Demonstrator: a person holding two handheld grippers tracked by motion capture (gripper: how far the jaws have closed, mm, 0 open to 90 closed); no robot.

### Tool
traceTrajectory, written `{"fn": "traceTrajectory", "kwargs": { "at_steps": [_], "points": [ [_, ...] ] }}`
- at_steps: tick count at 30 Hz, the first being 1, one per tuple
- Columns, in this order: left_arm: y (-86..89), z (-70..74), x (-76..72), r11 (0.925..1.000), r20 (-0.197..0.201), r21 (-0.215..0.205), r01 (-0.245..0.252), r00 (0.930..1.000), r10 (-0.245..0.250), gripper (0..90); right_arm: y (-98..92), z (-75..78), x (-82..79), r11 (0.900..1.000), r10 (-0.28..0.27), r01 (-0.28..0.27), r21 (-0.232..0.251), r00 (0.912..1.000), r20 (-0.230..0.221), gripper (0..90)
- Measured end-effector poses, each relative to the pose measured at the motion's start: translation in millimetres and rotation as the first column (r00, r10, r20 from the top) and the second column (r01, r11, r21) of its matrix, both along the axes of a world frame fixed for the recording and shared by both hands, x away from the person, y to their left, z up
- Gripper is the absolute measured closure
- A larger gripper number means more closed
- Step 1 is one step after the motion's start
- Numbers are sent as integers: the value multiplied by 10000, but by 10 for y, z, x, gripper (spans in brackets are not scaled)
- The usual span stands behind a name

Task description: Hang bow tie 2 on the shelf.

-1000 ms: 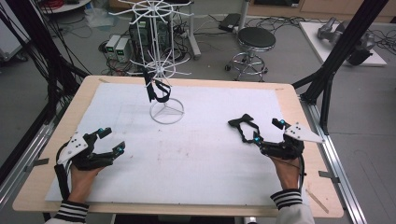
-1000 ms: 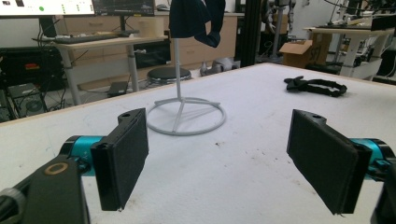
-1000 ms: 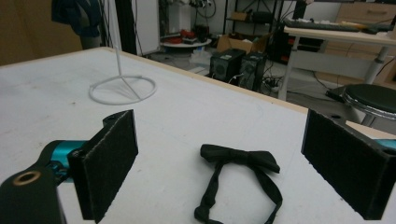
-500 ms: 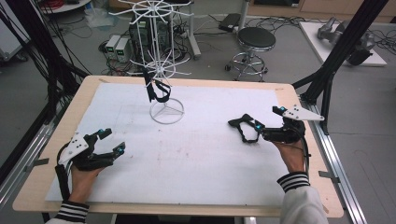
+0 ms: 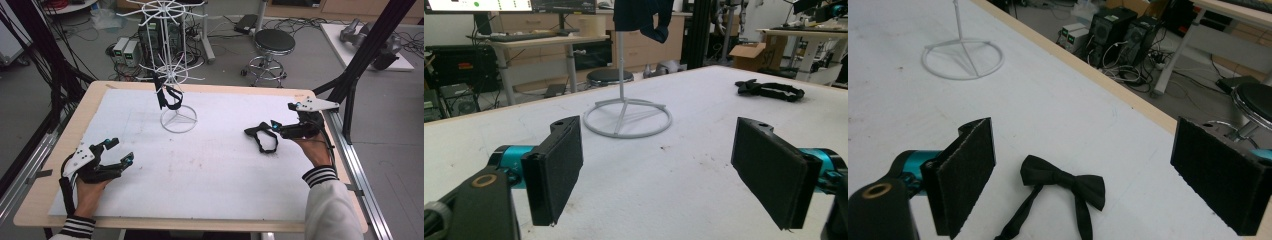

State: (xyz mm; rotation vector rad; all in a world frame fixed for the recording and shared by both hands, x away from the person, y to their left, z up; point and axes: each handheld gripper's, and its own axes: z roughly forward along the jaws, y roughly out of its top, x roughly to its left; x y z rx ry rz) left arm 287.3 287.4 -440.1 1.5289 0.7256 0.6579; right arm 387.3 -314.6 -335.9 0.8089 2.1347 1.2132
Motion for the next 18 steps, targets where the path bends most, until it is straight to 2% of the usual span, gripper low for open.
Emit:
{"fn": "traceTrajectory", "kwargs": {
  "at_steps": [1,4,8,13,16,18],
  "points": [
    [0,-1,1,10000,-3,-6,2,10000,-2,212,7,9,21,10000,8,-8,-33,9999,-136,101],
    [2,-5,-2,10000,-32,-31,-30,10000,30,212,10,21,100,9998,142,-144,-169,9999,-89,101],
    [7,-8,1,9999,-17,-99,-45,10000,44,212,23,16,177,9995,47,-58,-303,9994,-333,101],
    [10,-5,-4,9999,-29,-108,-26,10000,26,212,22,11,284,9993,47,-52,-362,9999,-148,113],
    [10,-3,-6,9999,-33,-122,-14,10000,13,212,33,-6,362,9976,-32,9,-692,9994,-333,114],
    [8,0,-9,9998,-1,-200,-41,10000,41,212,50,-14,404,9974,-55,17,-721,9986,-525,114]
  ]
}}
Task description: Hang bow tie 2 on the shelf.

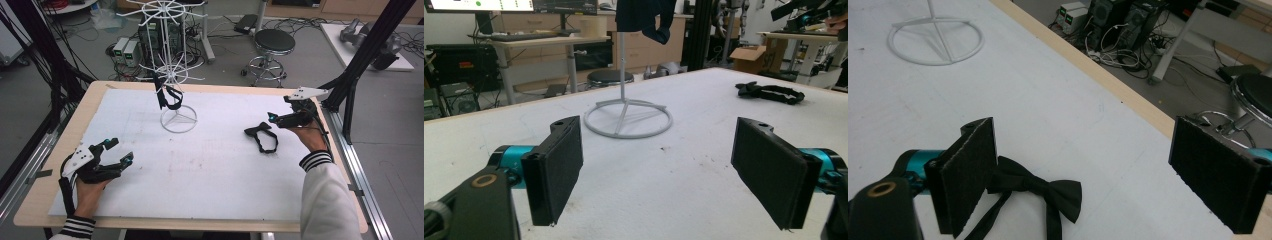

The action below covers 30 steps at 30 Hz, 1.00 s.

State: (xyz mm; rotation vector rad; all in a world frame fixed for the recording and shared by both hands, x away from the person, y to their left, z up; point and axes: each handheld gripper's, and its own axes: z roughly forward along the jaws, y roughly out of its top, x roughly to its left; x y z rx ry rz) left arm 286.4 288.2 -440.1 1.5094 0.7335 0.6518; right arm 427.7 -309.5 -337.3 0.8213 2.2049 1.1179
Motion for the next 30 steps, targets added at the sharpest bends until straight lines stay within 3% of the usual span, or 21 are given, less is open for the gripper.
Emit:
{"fn": "traceTrajectory", "kwargs": {
  "at_steps": [4,7,11,18,23,30],
  "points": [
    [3,5,-5,10000,22,-32,66,10000,-66,212,43,-12,90,9985,182,-171,-511,9996,227,114],
    [2,4,-6,10000,9,-34,53,10000,-53,212,66,-34,143,9950,167,-176,-983,9998,-93,114],
    [5,6,-6,10000,6,-72,59,10000,-58,212,75,-59,205,9941,295,-313,-1040,9994,-183,114],
    [10,9,-9,9999,35,-87,55,10000,-55,212,144,-220,329,9869,447,-589,-1501,9943,-964,139],
    [12,8,-8,10000,10,-62,45,10000,-45,212,214,-378,421,9707,557,-897,-2230,9864,-1544,152],
    [22,11,-13,9999,23,-107,16,10000,-16,212,238,-535,499,9627,508,-1052,-2492,9752,-2155,152]
  ]
}}
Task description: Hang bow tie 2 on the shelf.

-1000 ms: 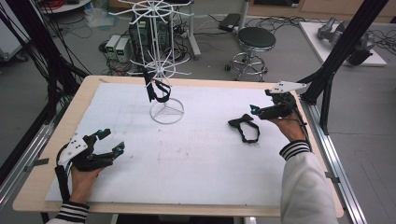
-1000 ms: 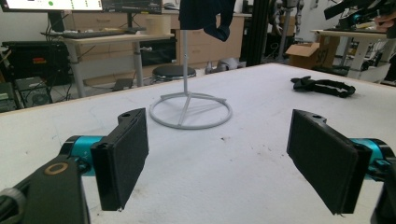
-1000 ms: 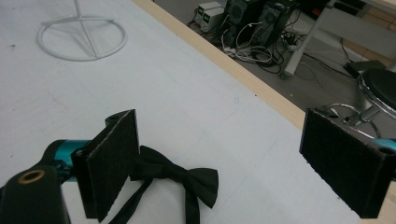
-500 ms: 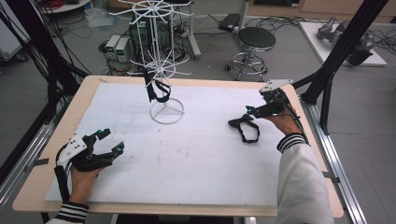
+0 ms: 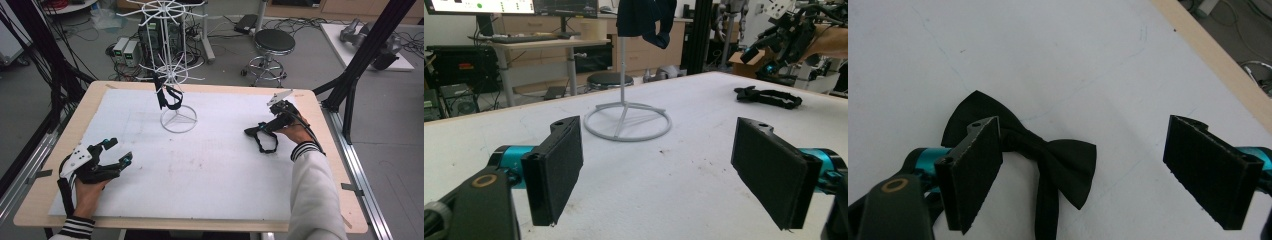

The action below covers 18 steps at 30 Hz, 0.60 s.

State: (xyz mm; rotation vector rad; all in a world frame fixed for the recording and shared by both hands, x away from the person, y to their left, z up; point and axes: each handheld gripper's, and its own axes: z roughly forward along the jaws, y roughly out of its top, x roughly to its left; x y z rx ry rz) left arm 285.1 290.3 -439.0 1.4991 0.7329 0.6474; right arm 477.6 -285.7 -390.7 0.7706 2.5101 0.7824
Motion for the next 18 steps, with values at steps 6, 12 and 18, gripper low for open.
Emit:
{"fn": "traceTrajectory", "kwargs": {
  "at_steps": [6,12,18],
  "points": [
    [-1,1,-3,10000,-2,-24,8,10000,-8,212,-28,-55,24,9992,-79,66,-383,9994,-336,163],
    [-7,-2,0,10000,-14,-42,30,10000,-30,212,-43,-125,49,9967,-53,-2,-809,9976,-689,209],
    [-1,1,-4,10000,-6,-47,54,10000,-54,212,-7,-204,80,9947,-11,-102,-1019,9940,-1096,249]
  ]
}}
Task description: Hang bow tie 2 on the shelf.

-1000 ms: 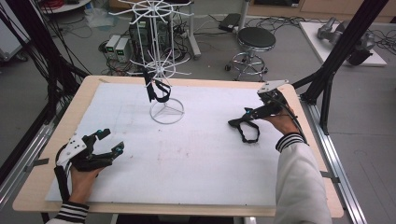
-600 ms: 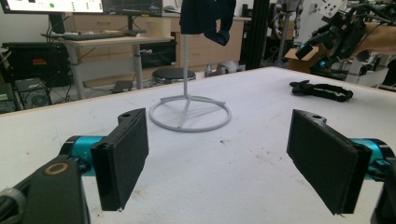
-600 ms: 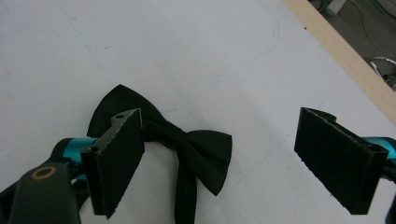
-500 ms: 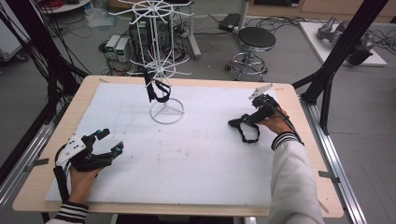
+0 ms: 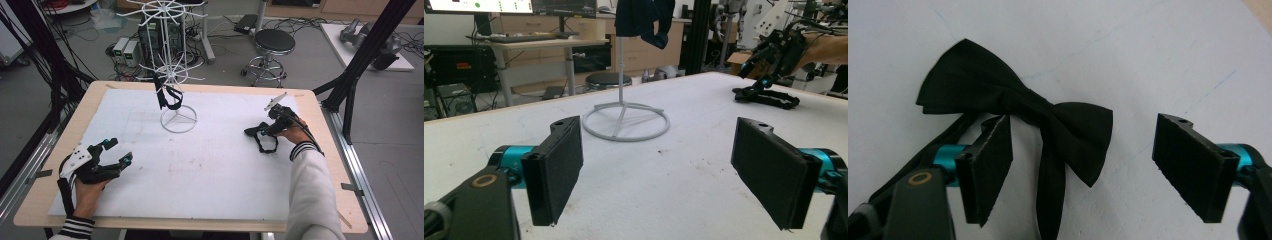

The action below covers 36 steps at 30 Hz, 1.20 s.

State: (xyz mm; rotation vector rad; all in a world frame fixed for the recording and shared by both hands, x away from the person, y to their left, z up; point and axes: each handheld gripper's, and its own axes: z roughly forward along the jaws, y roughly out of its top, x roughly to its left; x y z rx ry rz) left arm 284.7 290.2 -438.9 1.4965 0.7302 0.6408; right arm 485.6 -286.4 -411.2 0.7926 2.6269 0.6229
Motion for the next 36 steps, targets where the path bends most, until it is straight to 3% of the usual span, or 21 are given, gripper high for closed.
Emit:
{"fn": "traceTrajectory", "kwargs": {
  "at_steps": [4,12,25,28,32,34,36],
  "points": [
    [6,1,-1,9999,-12,-126,31,10000,-32,212,3,-39,15,9999,-7,3,-151,9997,-243,287],
    [4,3,-5,9999,-18,-142,30,10000,-30,212,5,-57,31,9994,25,-39,-349,9992,-403,458],
    [2,1,-4,9998,-61,-167,65,10000,-66,213,3,-75,39,10000,50,-56,-63,9966,-822,616],
    [0,2,-4,9998,-59,-180,62,10000,-63,213,1,-76,39,10000,69,-72,-34,9965,-829,633],
    [2,2,-4,9998,-40,-190,46,10000,-47,213,36,-68,26,9998,94,-111,-178,9960,-888,712],
    [4,4,-7,9998,-25,-182,41,10000,-42,213,56,-59,19,9994,-22,-3,-355,9975,-709,775],
    [7,7,-10,9998,-34,-203,60,10000,-61,213,69,-49,19,9996,-149,131,-266,9975,-686,829]
  ]
}}
